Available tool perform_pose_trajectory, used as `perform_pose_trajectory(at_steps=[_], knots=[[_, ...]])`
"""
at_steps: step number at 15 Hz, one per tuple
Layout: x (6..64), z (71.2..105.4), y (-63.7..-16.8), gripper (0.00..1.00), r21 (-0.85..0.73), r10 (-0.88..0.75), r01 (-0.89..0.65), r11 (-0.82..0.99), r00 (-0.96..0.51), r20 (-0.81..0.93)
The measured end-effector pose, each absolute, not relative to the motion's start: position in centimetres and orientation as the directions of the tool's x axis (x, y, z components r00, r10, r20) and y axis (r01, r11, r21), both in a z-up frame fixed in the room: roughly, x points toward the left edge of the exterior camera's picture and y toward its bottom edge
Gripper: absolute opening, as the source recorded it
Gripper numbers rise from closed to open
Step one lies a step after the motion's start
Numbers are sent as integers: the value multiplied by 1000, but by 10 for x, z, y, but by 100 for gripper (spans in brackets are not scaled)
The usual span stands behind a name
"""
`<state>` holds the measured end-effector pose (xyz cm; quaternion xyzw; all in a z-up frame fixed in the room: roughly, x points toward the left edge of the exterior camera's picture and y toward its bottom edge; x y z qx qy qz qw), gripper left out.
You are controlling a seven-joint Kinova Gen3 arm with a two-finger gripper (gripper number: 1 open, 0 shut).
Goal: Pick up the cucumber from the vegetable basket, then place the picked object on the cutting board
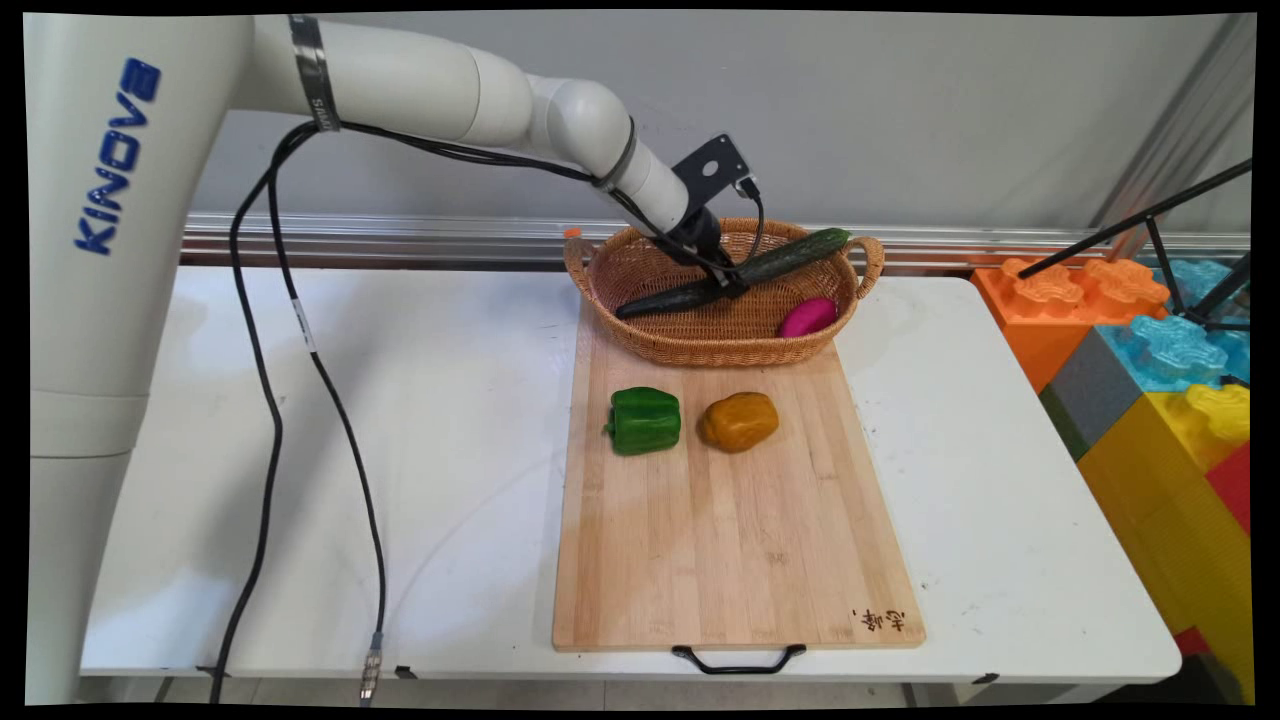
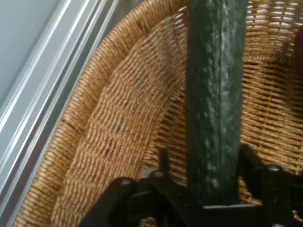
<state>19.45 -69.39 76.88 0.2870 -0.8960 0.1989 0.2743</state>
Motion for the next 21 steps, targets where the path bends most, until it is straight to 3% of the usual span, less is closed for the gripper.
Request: perform_pose_trajectory(at_steps=[9, 17, 21], knots=[[193, 784, -685, 0, -192, -404, -620, 760, -684, 607], [189, 862, -661, 0, -247, -366, -640, 728, -666, 650], [169, 909, -624, 0, -197, -370, -643, 740, -634, 680]])
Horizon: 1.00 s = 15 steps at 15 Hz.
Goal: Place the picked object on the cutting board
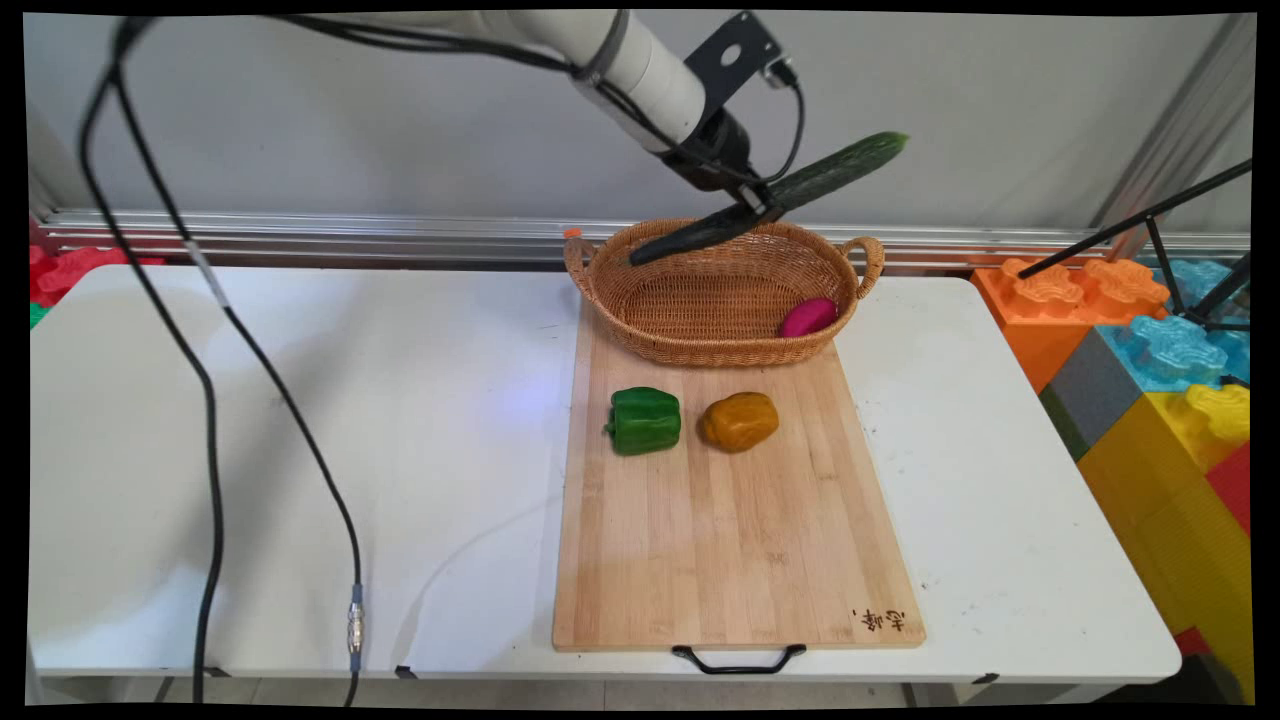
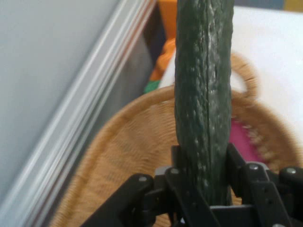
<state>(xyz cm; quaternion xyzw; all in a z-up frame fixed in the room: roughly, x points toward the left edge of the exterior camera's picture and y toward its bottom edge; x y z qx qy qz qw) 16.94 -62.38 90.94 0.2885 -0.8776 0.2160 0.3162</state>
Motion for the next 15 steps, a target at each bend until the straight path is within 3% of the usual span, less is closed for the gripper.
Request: perform_pose_trajectory(at_steps=[7, 15], knots=[[140, 941, -529, 0, -47, -413, -575, 817, -639, 649], [140, 879, -438, 0, 38, -438, -502, 864, -713, 547]])
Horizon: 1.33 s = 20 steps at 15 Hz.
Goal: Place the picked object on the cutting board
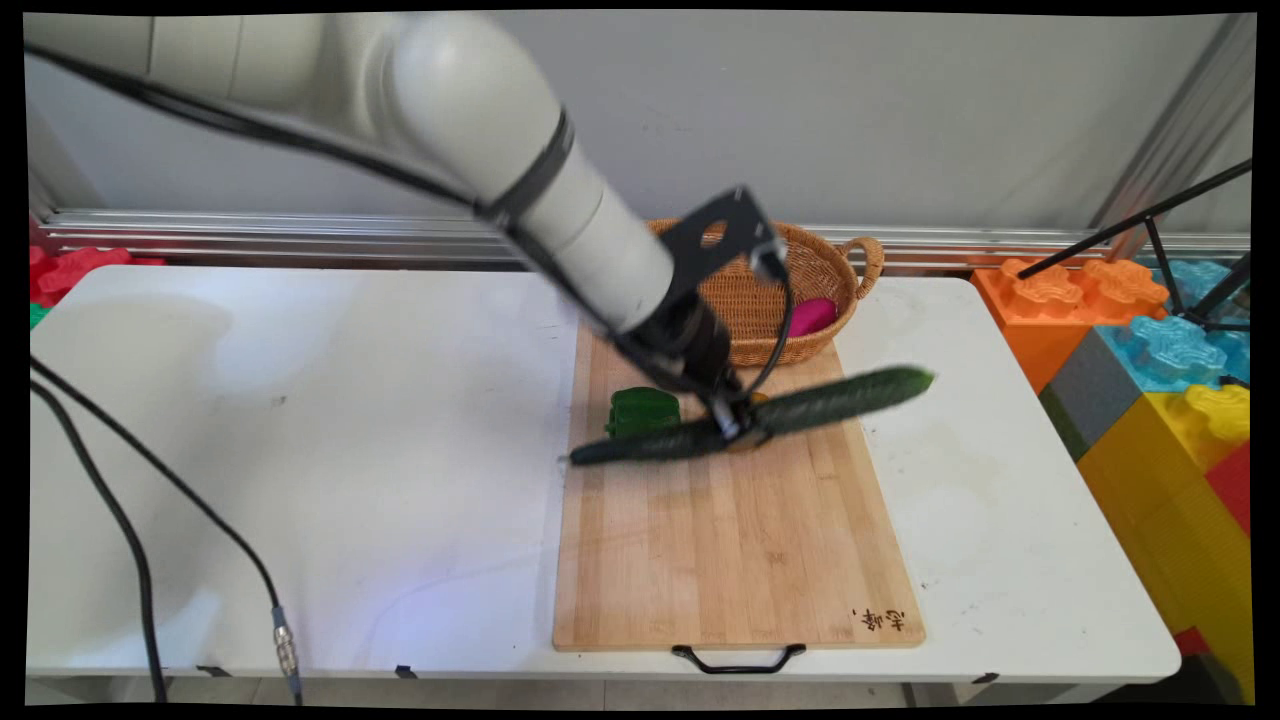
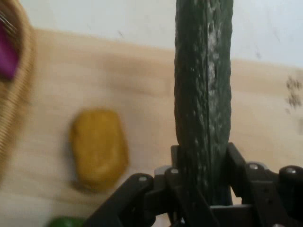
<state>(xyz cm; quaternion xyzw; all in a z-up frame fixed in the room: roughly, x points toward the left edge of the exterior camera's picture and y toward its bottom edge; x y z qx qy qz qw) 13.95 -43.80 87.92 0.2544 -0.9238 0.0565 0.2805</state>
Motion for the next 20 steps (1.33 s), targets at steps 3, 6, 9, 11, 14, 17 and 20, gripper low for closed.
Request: perform_pose_trajectory(at_steps=[3, 6, 9, 11, 14, 17, 20], knots=[[139, 848, -421, 0, 46, -441, -491, 870, -732, 520], [136, 824, -415, 0, 45, -444, -492, 869, -738, 507], [132, 801, -411, 0, 43, -447, -494, 869, -742, 499], [130, 790, -409, 0, 43, -447, -494, 869, -744, 496], [129, 782, -408, 0, 39, -446, -493, 869, -747, 493], [128, 776, -407, 100, 35, -444, -492, 870, -749, 491], [128, 773, -407, 100, 34, -443, -491, 871, -752, 489]])
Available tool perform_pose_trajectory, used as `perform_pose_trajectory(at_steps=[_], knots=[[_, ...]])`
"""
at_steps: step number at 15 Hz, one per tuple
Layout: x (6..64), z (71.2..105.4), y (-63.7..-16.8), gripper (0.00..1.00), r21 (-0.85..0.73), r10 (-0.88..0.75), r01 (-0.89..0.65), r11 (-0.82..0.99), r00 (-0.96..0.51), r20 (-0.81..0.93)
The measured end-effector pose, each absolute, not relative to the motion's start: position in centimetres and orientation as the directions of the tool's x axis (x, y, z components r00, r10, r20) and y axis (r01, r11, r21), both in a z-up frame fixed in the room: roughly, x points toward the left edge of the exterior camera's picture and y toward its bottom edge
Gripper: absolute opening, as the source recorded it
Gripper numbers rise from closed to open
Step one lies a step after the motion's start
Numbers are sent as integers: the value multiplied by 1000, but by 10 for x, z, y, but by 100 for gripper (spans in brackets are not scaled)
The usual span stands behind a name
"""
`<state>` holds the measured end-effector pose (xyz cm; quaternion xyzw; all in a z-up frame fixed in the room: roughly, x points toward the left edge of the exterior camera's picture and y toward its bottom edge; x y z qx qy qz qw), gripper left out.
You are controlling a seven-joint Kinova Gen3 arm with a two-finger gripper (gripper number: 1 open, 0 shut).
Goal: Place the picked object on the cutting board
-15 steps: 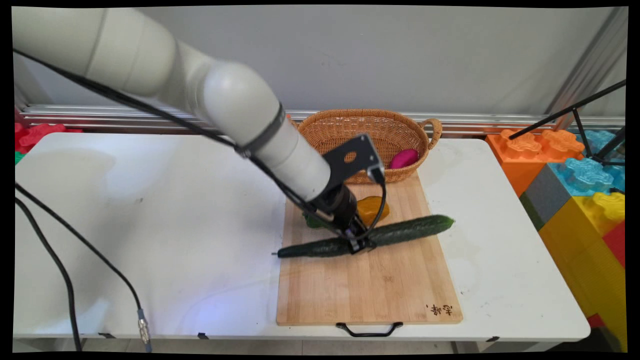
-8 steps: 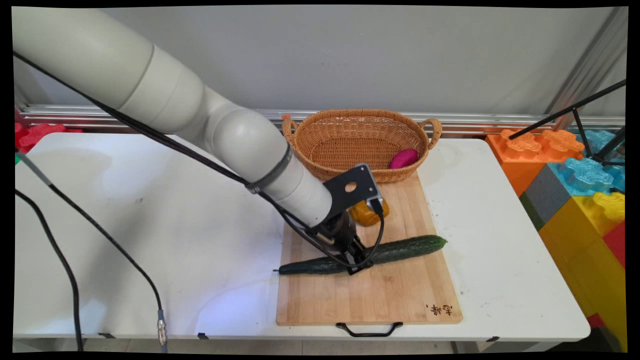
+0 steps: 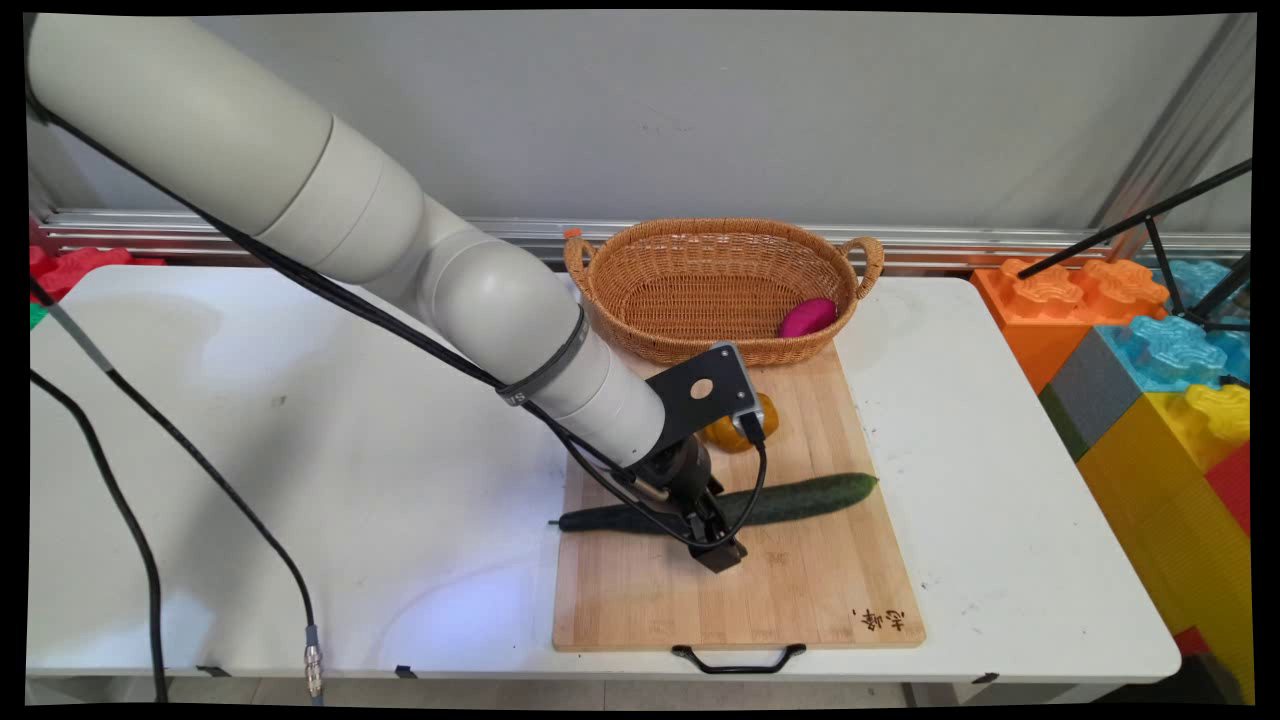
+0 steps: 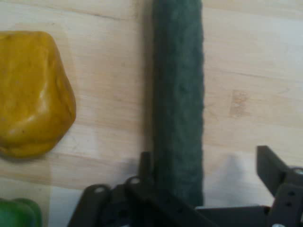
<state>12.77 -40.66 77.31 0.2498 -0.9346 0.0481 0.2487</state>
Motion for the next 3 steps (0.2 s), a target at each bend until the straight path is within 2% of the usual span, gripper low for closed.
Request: perform_pose_trajectory(at_steps=[3], knots=[[127, 775, -407, 100, 40, -448, -494, 869, -749, 488]])
